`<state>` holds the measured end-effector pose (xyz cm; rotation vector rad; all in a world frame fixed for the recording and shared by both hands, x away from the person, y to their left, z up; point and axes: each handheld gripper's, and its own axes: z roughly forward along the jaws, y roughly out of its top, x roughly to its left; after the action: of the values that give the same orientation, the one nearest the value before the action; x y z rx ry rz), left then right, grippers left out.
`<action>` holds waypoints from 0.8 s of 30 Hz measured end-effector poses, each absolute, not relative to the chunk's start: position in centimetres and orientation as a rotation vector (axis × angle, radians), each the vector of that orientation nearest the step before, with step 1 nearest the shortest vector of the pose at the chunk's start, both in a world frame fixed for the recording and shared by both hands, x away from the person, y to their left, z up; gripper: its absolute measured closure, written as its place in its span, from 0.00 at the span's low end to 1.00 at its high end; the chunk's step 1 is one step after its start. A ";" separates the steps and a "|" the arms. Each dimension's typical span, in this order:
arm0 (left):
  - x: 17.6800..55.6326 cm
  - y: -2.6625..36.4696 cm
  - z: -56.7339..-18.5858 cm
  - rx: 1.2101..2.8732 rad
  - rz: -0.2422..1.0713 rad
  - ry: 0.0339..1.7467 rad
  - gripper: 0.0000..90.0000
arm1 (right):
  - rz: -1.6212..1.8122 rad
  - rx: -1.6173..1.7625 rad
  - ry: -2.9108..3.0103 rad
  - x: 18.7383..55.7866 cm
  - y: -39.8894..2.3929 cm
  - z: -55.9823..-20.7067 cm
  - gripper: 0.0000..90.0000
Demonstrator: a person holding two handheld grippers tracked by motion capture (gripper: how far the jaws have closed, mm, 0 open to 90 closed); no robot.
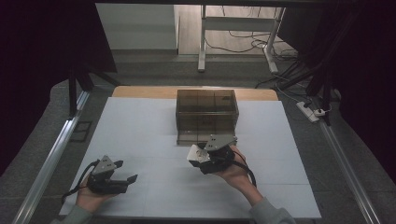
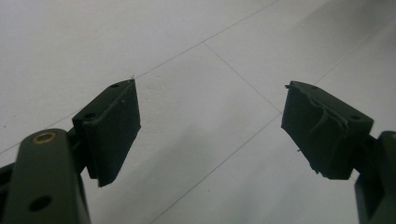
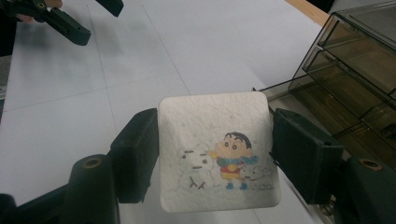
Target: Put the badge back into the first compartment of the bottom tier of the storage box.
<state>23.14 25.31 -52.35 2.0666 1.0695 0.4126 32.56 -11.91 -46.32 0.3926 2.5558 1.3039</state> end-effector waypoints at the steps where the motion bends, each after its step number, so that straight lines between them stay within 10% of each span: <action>1: 23.1 25.3 -52.4 2.068 0.410 1.069 0.21 | 1.304 0.392 2.555 32.5 -11.9 -46.3 0.37; 24: 23.1 25.3 -52.4 2.071 0.414 1.067 0.21 | 1.290 0.375 2.545 32.6 -11.6 -46.2 0.37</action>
<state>23.13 25.27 -52.39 2.0707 1.0675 0.4140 32.63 -11.57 -46.22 0.3750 2.5451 1.2900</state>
